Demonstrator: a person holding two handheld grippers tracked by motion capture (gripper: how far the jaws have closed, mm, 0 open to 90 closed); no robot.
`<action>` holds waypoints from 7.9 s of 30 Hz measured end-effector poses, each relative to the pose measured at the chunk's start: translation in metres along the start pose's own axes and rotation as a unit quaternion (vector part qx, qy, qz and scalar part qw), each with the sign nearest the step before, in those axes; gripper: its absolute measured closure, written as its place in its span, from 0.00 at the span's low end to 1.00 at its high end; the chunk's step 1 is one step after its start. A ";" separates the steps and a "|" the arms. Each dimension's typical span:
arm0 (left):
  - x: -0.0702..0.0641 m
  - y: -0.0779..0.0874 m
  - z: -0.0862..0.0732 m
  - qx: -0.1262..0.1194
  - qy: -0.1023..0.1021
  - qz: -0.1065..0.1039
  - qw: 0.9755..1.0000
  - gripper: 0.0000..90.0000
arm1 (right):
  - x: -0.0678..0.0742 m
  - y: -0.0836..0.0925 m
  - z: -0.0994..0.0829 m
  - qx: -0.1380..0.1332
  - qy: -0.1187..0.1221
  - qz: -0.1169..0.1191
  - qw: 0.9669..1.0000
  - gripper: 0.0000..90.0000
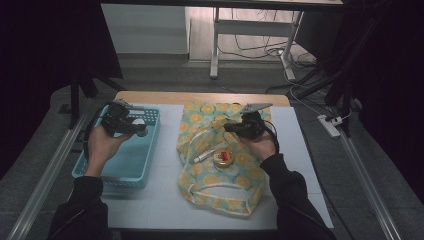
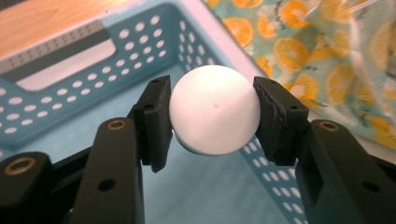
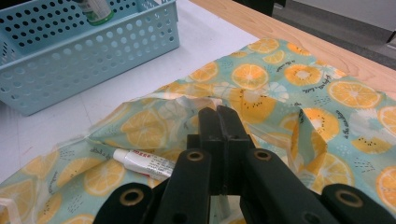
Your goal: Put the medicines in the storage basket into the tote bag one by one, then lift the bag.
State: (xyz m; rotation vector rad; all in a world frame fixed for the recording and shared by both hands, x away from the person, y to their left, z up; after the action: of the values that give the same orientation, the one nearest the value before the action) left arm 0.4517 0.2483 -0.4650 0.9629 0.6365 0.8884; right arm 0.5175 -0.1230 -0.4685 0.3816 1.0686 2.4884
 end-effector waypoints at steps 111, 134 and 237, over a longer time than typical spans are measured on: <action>-0.214 -0.104 0.103 -0.014 -0.208 -0.118 0.971 0.20 | -0.006 0.003 -0.006 -0.005 -0.007 -0.003 1.000 1.00; -0.211 -0.063 0.071 -0.049 -0.187 -0.179 0.965 0.00 | -0.004 0.005 -0.007 -0.006 -0.005 -0.002 1.000 1.00; -0.231 -0.114 0.022 0.015 -0.156 -0.158 0.975 1.00 | -0.001 0.019 -0.007 -0.012 -0.007 0.003 1.000 1.00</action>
State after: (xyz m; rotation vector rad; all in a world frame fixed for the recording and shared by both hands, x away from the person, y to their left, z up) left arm 0.3937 0.0078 -0.5396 0.9701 0.5150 0.4357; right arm 0.5105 -0.1390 -0.4592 0.3953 1.0332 2.4980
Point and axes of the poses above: each handheld gripper's, and its own axes: y roughly backward along the jaws, z roughly out of its top, x roughly to its left, the point moved 5 cm from there along -y, roughly forward along the jaws, and after that the axes turned 13 degrees about x, right-handed, at the moved point
